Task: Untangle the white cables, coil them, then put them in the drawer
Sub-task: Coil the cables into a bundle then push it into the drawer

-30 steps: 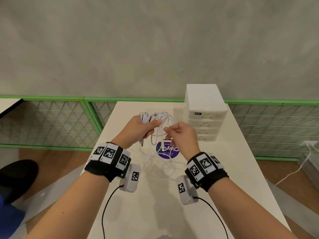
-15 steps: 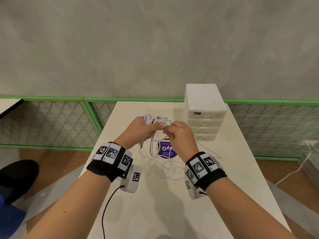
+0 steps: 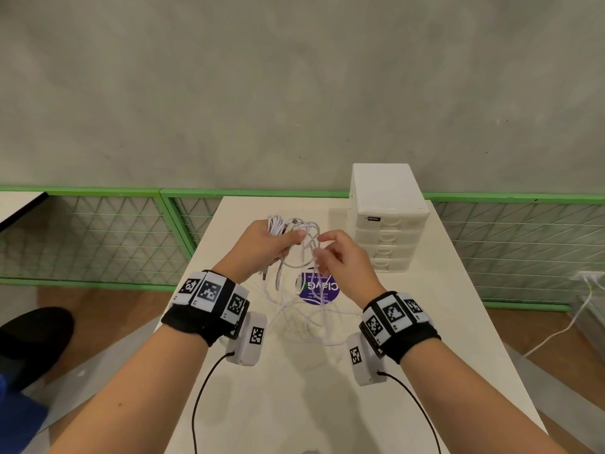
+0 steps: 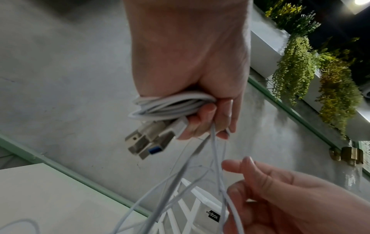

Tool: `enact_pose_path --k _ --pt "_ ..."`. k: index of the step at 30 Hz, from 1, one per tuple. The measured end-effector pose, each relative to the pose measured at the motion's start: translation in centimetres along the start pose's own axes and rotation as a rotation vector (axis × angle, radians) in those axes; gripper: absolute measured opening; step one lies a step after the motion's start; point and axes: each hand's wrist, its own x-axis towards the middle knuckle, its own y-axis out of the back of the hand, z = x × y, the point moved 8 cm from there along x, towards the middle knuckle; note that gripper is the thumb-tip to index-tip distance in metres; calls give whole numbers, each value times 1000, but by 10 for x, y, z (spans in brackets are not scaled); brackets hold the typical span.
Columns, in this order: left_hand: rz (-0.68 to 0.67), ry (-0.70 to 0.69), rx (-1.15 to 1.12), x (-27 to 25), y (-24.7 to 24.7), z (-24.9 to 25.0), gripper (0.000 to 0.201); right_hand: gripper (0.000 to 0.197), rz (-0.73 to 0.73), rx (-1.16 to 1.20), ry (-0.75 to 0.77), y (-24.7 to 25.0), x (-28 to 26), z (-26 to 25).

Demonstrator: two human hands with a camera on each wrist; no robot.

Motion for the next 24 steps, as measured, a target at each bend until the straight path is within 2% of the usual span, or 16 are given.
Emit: enact_pose_path --k 4,6,11,14,18,24 --pt "5 10 2 1 6 0 36 17 77 -93 -91 13 5 22" --pt "-1 12 -4 1 8 1 36 23 58 -122 -140 17 8 31" --pt "-32 7 -15 -1 8 8 25 31 -37 -56 37 9 10 10" --pt "-34 3 -21 -1 8 11 24 26 -105 -113 61 1 12 3" --pt "-1 -8 -14 -2 13 11 26 3 -13 -157 -7 14 16 14" --pt "41 3 -16 -2 20 4 28 11 50 -271 -152 29 13 50"
